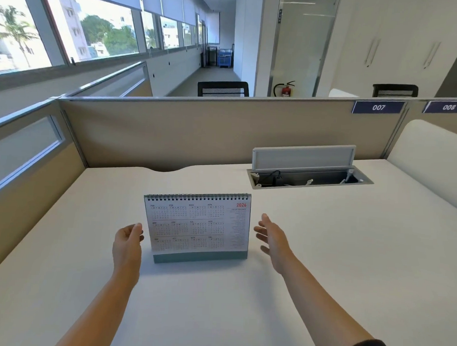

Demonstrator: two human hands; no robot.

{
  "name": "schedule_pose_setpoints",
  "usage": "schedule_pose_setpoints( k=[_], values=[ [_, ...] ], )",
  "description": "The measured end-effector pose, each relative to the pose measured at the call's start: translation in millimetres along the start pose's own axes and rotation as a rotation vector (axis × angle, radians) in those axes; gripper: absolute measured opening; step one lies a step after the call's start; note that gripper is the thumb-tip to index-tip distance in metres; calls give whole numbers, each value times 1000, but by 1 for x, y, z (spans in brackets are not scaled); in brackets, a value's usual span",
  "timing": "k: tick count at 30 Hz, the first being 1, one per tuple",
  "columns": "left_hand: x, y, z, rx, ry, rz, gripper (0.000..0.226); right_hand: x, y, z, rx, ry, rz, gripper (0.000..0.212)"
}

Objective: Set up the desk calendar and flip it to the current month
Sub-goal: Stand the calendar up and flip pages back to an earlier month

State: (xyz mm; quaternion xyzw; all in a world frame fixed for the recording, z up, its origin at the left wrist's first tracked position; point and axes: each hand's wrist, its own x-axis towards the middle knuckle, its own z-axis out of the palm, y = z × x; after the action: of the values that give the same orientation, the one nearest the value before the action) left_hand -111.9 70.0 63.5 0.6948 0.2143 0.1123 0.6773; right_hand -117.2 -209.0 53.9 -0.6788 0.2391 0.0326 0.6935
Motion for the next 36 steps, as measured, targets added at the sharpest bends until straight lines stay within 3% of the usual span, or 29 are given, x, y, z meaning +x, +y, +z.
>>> schedule_pose_setpoints(
  k=[2,5,24,28,31,36],
  values=[
    [-4,-4,0,74,-34,14,38,-2,7,1,-40,121,-33,36],
    [-14,-8,6,185,-104,40,38,-12,20,10,-146,115,-68,23],
    [-32,-9,-1,265,-104,55,38,-46,31,27,-570,245,-306,32],
    [-31,-8,-3,224,-97,50,32,-47,32,26,-505,292,-257,12],
    [-27,-9,-7,110,-71,17,25,-49,27,23,-391,182,-247,26],
    [-15,-10,-11,-61,-58,-106,49,-60,0,16,-185,-64,-233,24]
  ],
)
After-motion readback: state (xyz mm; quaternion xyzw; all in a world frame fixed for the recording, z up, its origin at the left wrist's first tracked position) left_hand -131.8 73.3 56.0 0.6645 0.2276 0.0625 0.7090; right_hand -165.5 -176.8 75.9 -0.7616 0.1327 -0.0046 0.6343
